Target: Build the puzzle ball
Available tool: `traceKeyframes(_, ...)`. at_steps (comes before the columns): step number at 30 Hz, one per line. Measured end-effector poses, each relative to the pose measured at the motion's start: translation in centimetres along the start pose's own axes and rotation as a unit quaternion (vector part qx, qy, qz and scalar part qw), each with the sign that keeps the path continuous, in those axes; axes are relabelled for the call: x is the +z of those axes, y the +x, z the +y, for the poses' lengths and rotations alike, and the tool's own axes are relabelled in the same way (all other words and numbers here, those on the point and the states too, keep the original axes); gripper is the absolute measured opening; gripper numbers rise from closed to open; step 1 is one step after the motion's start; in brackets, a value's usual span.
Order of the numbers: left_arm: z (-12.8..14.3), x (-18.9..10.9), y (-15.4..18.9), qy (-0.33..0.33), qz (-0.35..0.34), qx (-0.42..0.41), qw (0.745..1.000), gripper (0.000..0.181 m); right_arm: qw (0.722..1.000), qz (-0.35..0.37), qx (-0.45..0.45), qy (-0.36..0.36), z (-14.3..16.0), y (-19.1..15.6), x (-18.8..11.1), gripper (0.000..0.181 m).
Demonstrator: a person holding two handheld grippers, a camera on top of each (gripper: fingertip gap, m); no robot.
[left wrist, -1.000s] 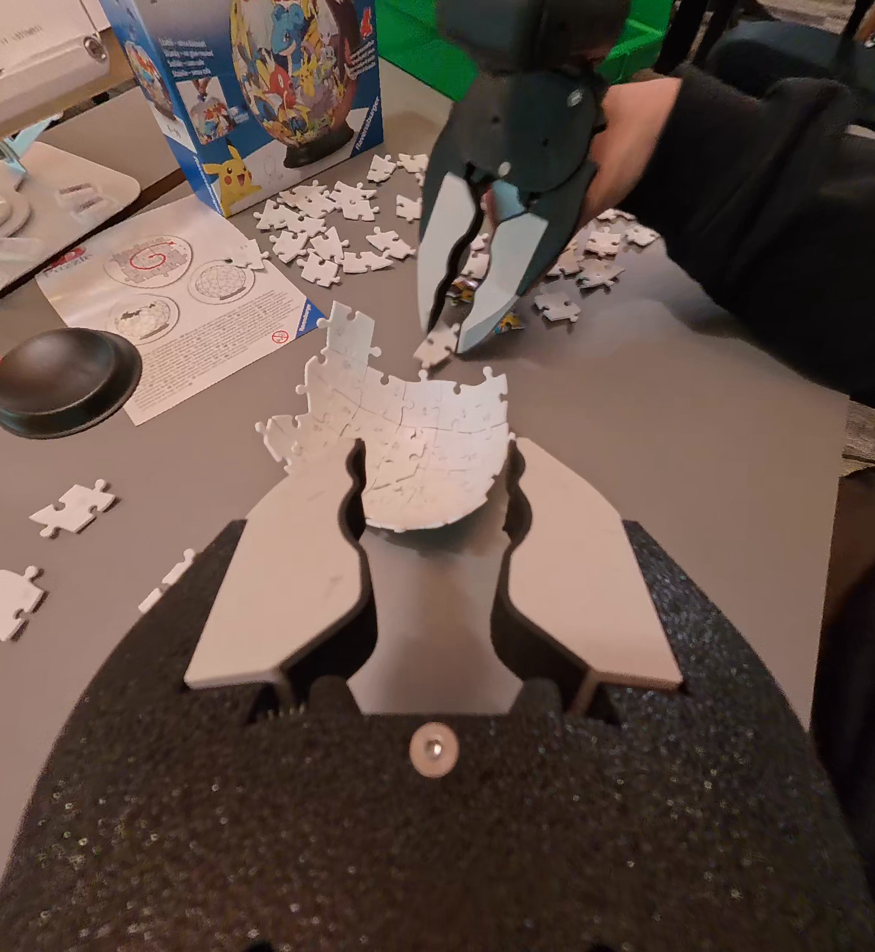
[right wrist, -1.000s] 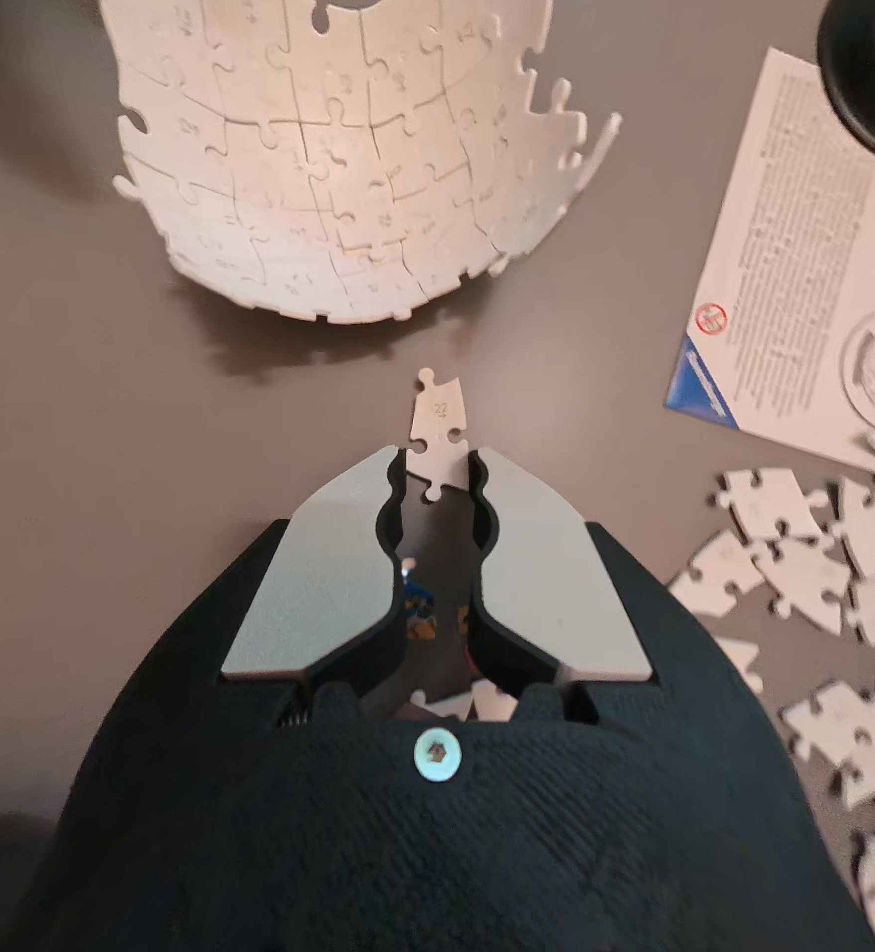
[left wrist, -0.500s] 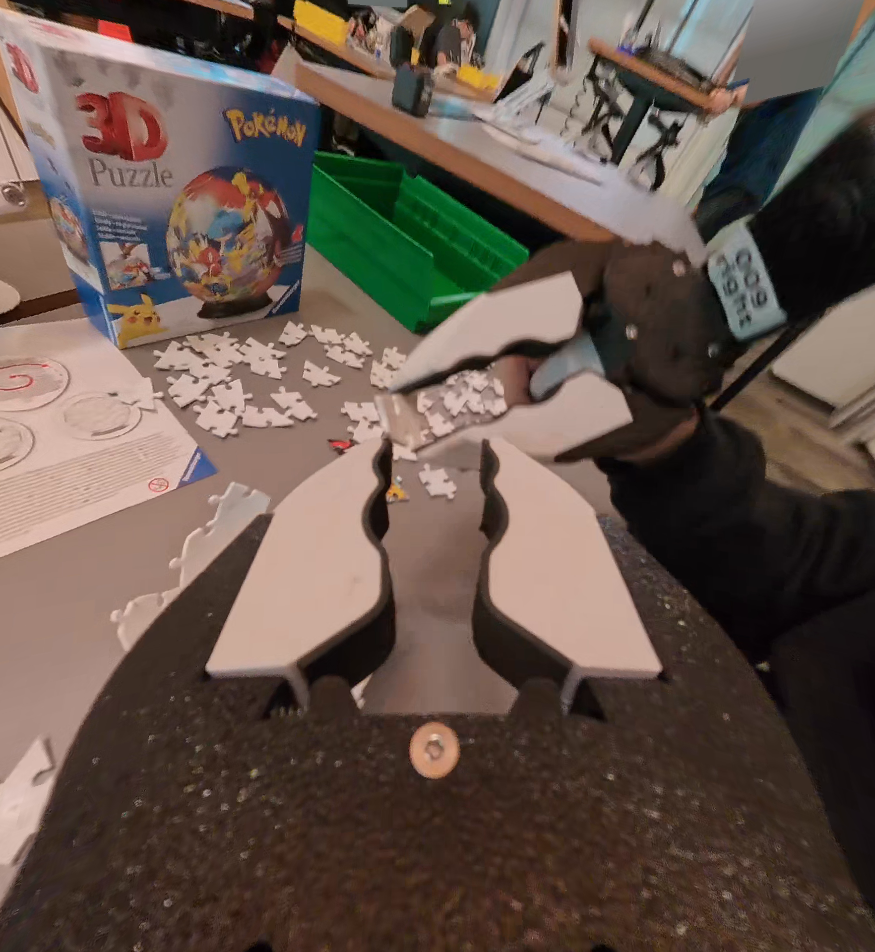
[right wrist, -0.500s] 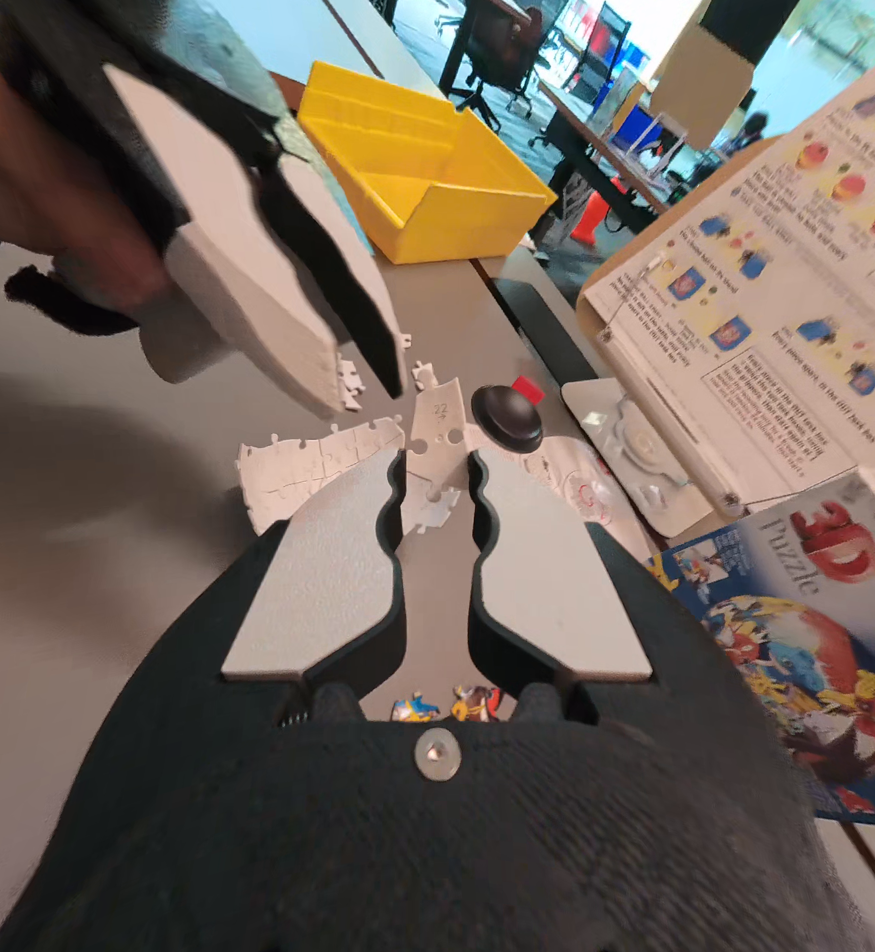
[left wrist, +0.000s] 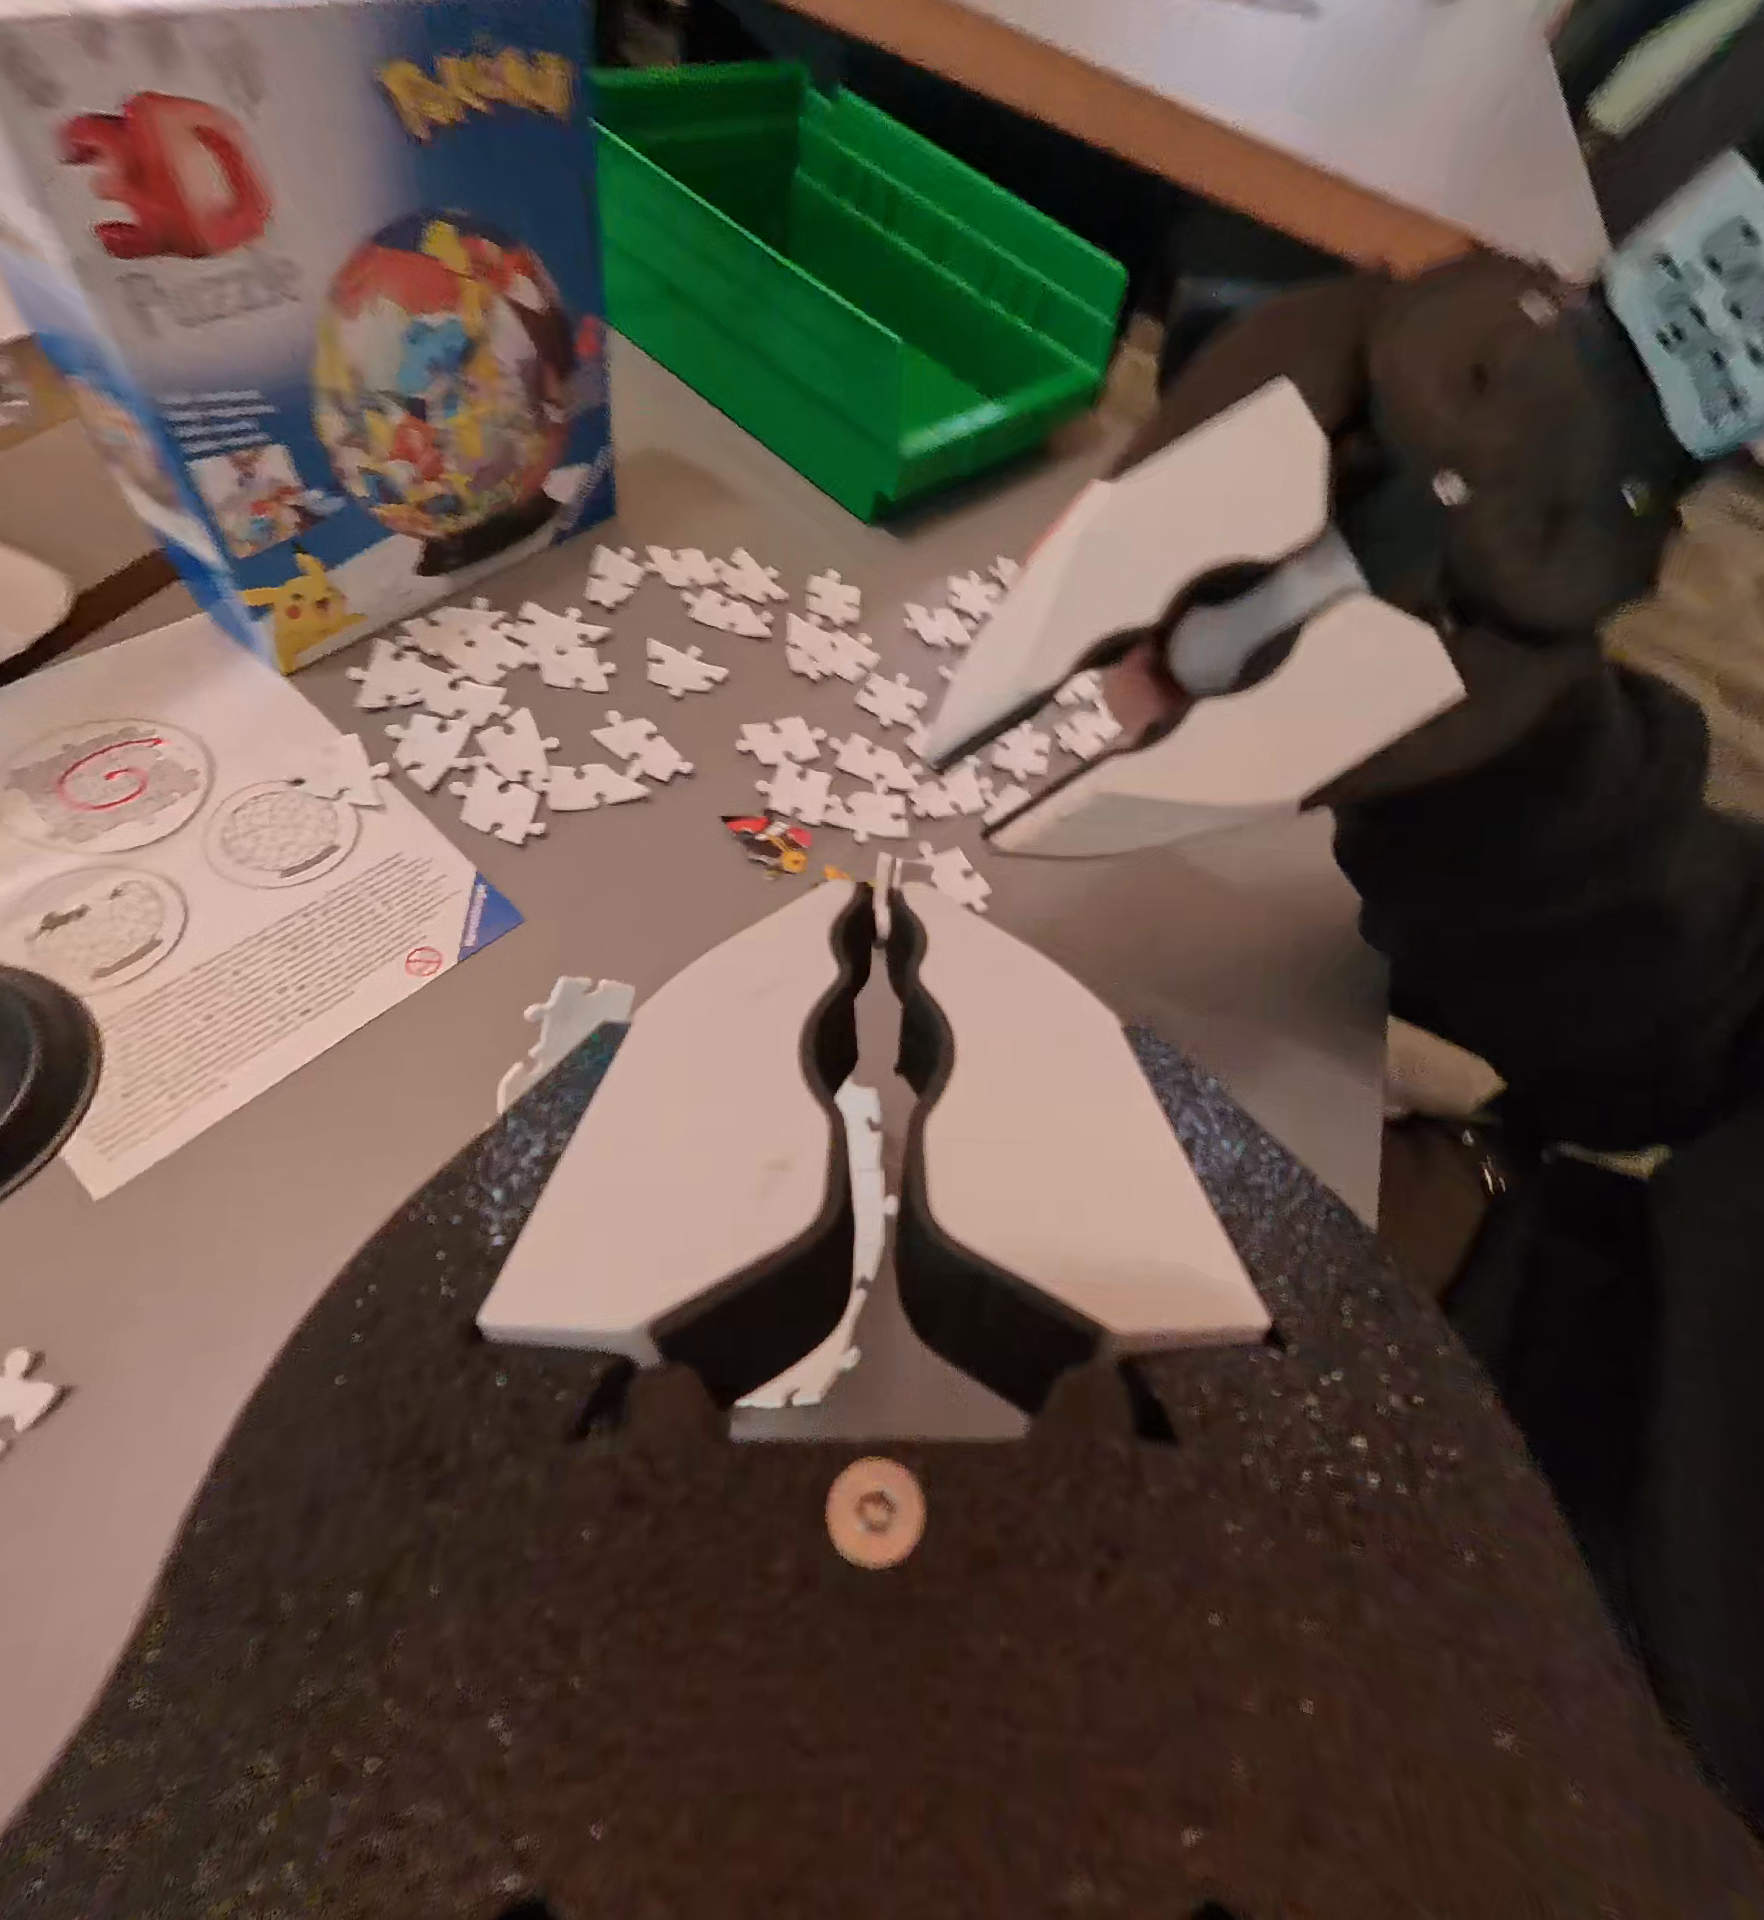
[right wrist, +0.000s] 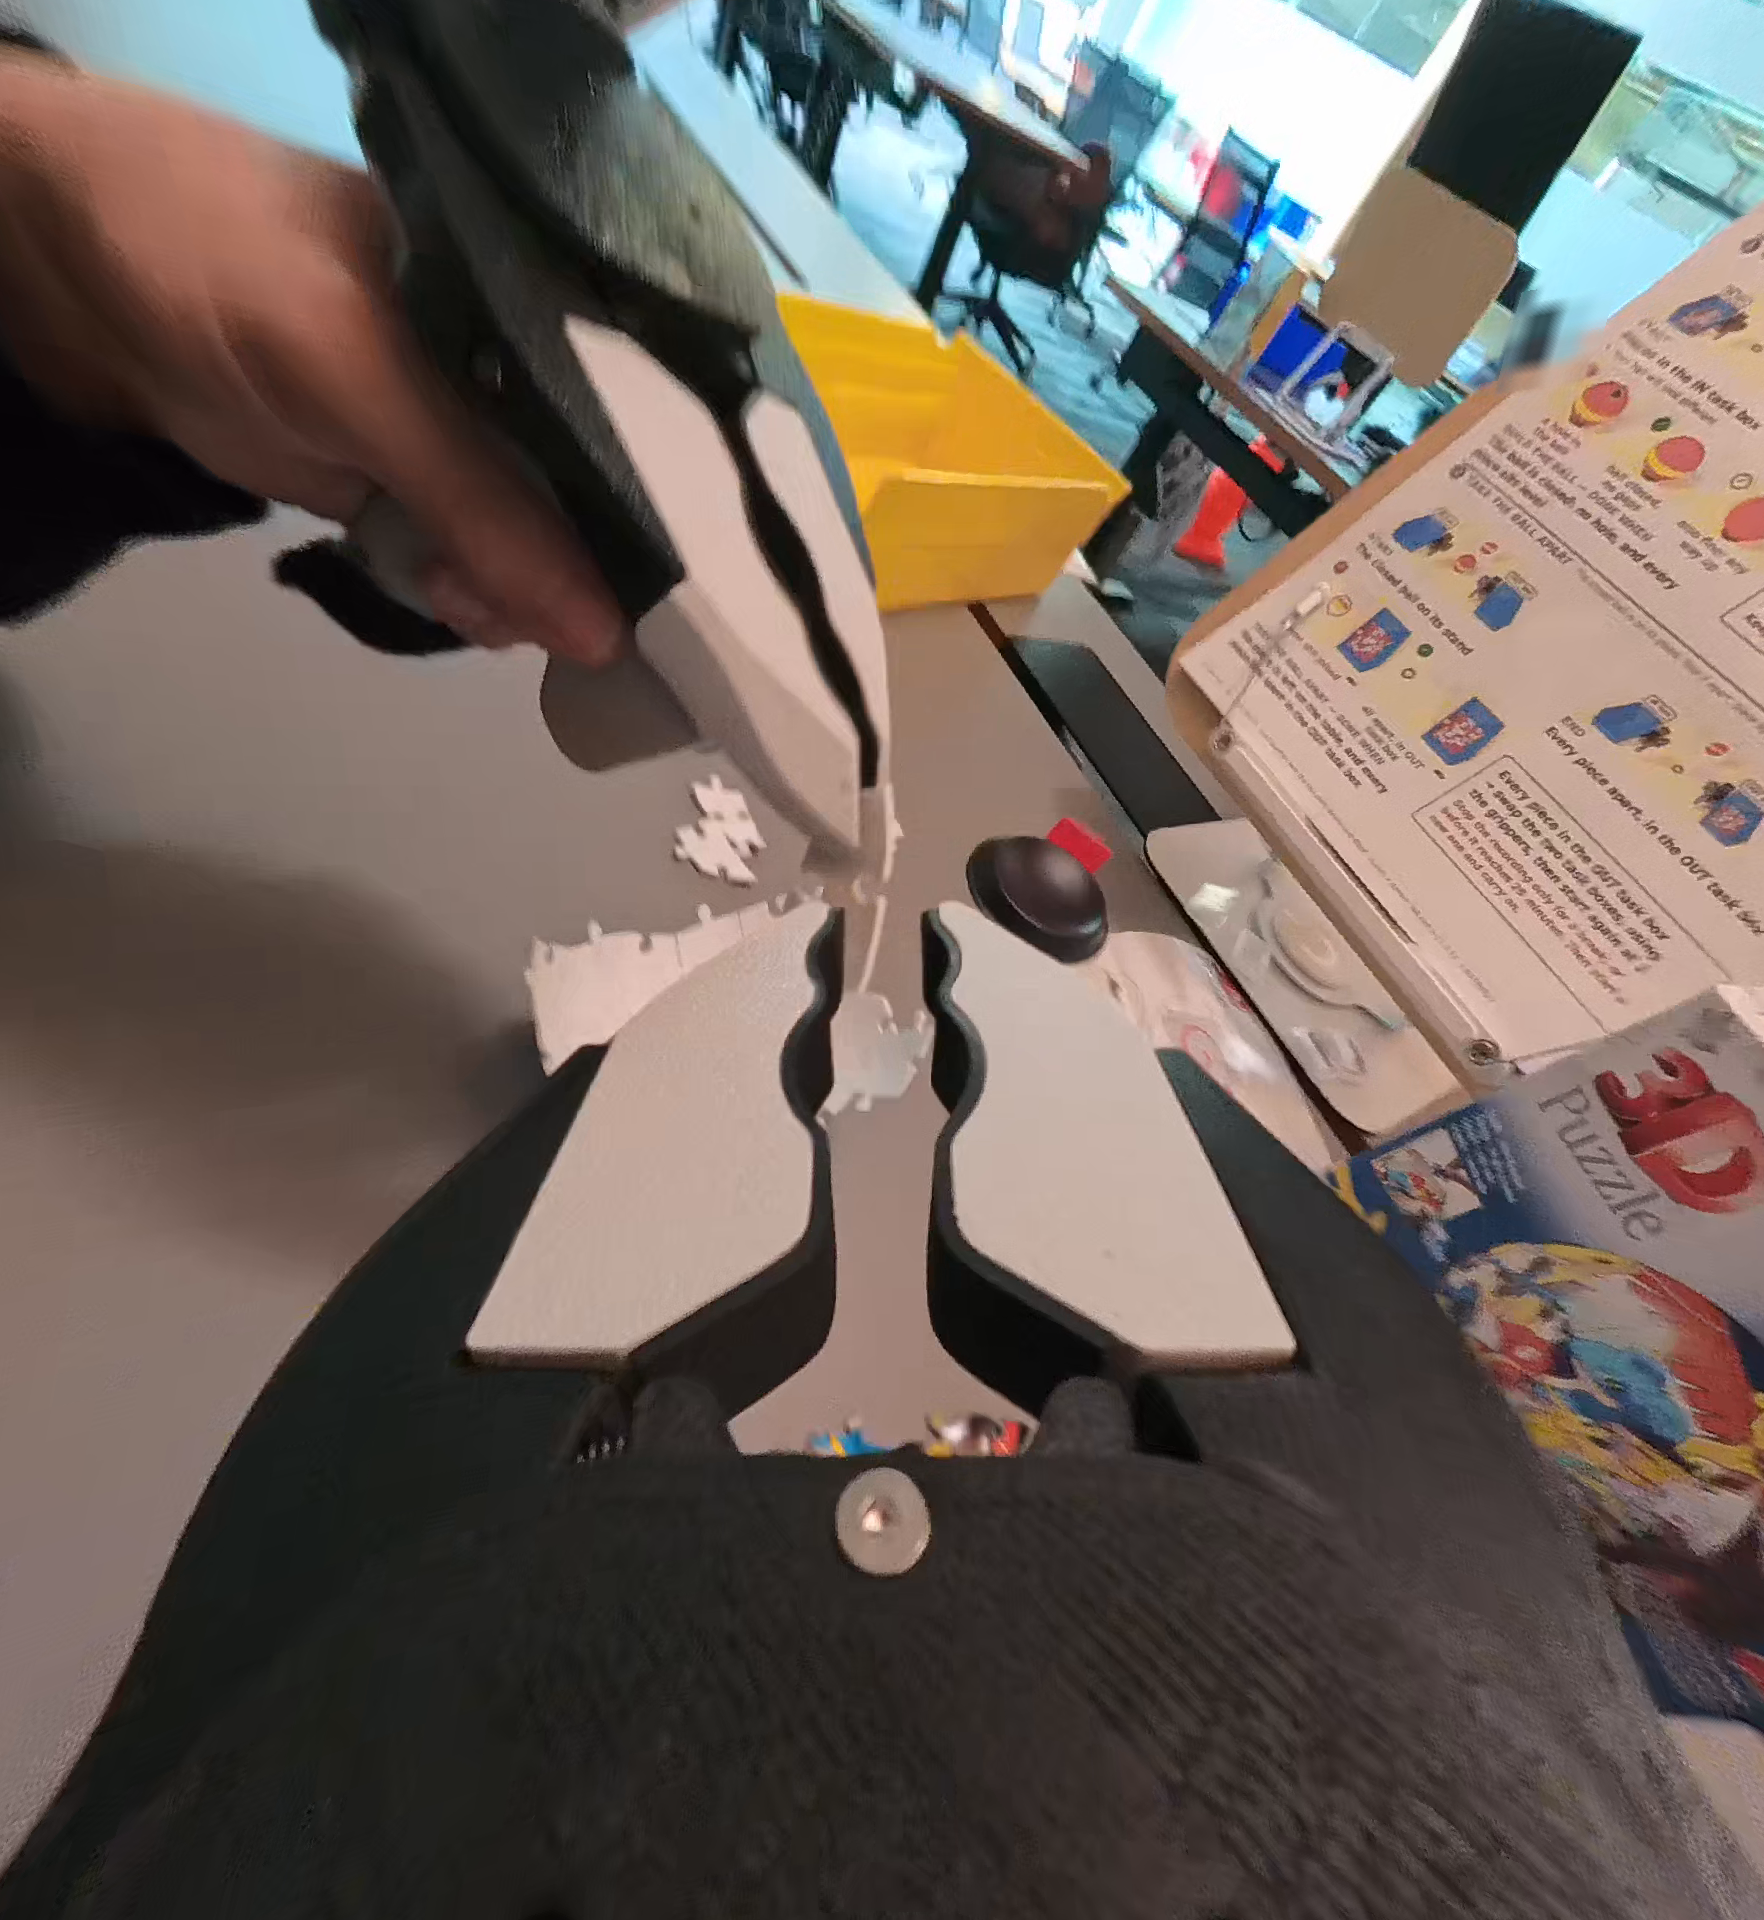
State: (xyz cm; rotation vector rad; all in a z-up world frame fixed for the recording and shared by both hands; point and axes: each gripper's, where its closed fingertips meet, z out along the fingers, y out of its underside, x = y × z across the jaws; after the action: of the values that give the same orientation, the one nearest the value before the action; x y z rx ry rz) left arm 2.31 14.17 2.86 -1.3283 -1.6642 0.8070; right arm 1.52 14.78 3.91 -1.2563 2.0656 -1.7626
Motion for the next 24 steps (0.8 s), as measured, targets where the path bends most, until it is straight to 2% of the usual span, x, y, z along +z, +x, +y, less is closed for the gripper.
traceKeyframes(3,-0.7,0.3,1.2,-0.028,0.044,0.047,0.998,0.002,0.995,-0.061,0.073,0.037,-0.6,-0.3,0.0,0.015)
traceKeyframes(7,-0.2,0.8,1.2,-0.080,0.041,0.110,0.990,0.002,0.989,-0.095,0.113,0.031,0.5,-0.7,0.5,0.005)
traceKeyframes(18,-4.0,1.0,0.0,0.055,0.016,0.083,0.995,0.006,0.954,-0.061,0.247,0.160,-1.1,2.5,-0.1,0.002)
traceKeyframes(19,-4.0,1.0,-0.1,0.059,0.012,0.081,0.995,0.008,0.951,-0.058,0.254,0.166,-1.2,2.7,-0.2,0.002)
traceKeyframes(20,-3.9,1.0,-0.3,0.061,0.006,0.078,0.995,0.019,0.946,-0.053,0.265,0.177,-1.3,3.1,-0.4,0.002)
traceKeyframes(21,-3.7,1.0,-0.5,0.062,0.000,0.073,0.995,0.029,0.938,-0.046,0.282,0.194,-1.6,3.6,-0.7,0.002)
traceKeyframes(24,-2.9,1.3,-0.3,0.065,0.002,0.060,0.996,0.025,0.897,-0.044,0.354,0.261,-2.4,5.1,-2.1,0.002)
